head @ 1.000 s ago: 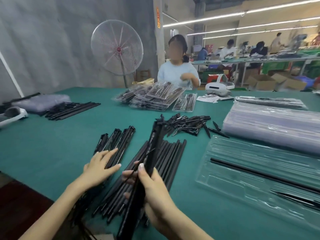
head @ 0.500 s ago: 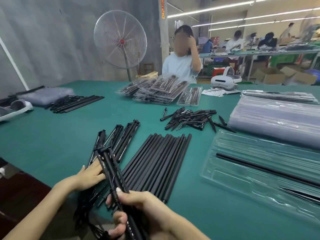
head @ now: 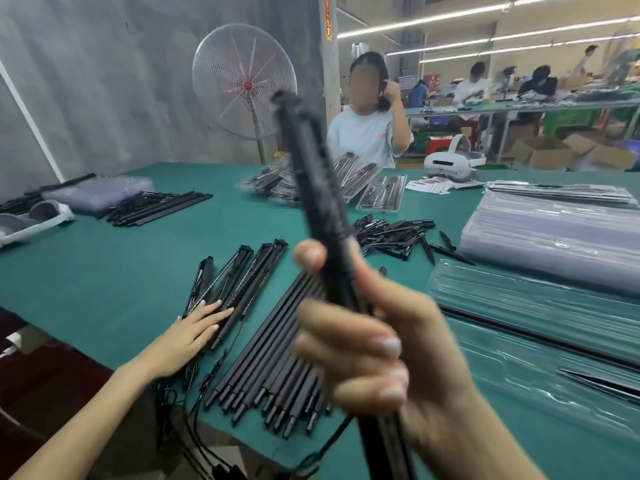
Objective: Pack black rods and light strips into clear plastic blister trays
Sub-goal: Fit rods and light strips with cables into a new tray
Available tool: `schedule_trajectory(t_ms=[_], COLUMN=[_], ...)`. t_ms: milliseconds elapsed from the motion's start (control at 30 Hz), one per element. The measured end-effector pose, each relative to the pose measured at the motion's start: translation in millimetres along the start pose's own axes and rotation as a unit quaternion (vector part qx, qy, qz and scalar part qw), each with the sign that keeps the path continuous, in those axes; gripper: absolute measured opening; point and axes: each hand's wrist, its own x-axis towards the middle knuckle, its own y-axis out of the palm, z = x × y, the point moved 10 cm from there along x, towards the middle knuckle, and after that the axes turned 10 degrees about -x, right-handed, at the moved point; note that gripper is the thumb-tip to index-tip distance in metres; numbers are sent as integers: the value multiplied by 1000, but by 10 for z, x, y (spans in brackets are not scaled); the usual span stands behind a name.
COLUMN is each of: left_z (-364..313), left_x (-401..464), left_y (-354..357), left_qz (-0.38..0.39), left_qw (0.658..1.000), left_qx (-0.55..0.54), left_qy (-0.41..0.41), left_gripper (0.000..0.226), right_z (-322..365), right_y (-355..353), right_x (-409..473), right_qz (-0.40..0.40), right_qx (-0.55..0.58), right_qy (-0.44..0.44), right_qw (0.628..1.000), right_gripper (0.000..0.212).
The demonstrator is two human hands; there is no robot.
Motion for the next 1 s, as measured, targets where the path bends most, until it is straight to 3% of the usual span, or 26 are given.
schedule_trajectory(t_ms=[67,100,167,233,300,367,467,567,667,767,833,867,967,1000], left_z=[148,186,108,-261,-795,-1349,-1870,-2076,-2419,-2832,-3114,-3232,-3399,-3422], left_x=[46,64,127,132,109,17,-168,-237,-322,-351,-264,-178,121,185], left_y=[-7,-35,-210,-366,-367,-113,497,828,1014,1186,1154,1084,871,866], left_qz=[13,11,-60,-149,-168,-76,71,81,132,203,183,158,90,86], left_qw=[999,998,995,987,980,977,960,952,934,904,895,891,867,859], left_qx=[37,42,67,56,-17,-81,-64,-6,-125,-252,-291,-319,-432,-456], left_qy=[-36,-45,-45,11,107,183,262,294,307,281,286,282,233,215], left_gripper=[49,48,41,30,24,23,40,50,51,57,62,62,51,45], right_z=[251,376,613,762,855,941,1083,1191,1399,1638,1781,1850,1937,1974], right_y=[-274,-473,-866,-1192,-1452,-1627,-1770,-1833,-1870,-1843,-1707,-1589,-1370,-1391], right_x=[-22,-74,-236,-401,-592,-793,-1064,-1274,-1485,-1640,-1674,-1688,-1731,-1793], right_qz=[-63,-128,-245,-329,-390,-431,-461,-469,-493,-521,-515,-508,-467,-469], right_qx=[9,-45,-135,-168,-168,-166,-192,-223,-319,-423,-518,-599,-831,-846], right_qy=[-32,-61,-103,-108,-96,-81,-74,-63,-84,-140,-175,-179,-73,-36], right_qw=[997,989,954,923,900,883,863,852,805,728,661,593,293,252], right_gripper=[19,17,18,21,22,22,21,20,20,21,17,13,8,10])
